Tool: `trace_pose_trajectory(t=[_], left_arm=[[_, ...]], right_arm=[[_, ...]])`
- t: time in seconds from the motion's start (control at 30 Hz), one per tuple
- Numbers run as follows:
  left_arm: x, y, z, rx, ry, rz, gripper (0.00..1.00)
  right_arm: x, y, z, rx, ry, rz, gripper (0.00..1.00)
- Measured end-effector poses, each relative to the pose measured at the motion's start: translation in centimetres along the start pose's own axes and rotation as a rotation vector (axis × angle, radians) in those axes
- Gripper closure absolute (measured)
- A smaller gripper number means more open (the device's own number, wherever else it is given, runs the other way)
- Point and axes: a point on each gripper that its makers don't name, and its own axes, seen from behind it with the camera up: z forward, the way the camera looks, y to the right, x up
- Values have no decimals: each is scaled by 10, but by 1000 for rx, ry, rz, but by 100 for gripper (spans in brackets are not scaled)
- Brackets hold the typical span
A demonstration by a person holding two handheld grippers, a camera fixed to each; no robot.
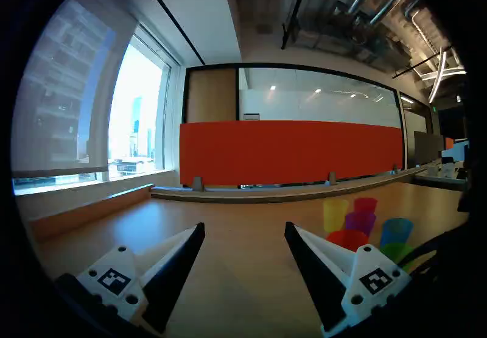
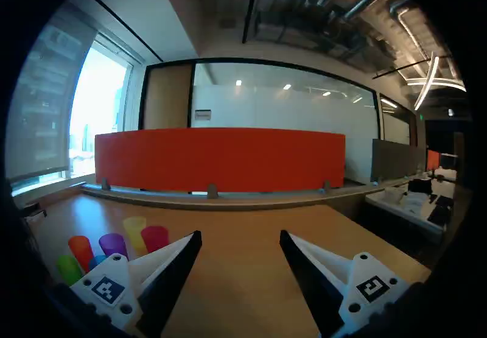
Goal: Pour water
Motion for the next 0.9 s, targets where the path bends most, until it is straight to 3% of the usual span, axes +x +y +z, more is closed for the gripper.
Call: trace_pose_trajectory(t=[0.9], left_arm=[[-7,0,2,-8,-31,-2,2]], right_arm=[[-1,3,-7,12,14,8,0]])
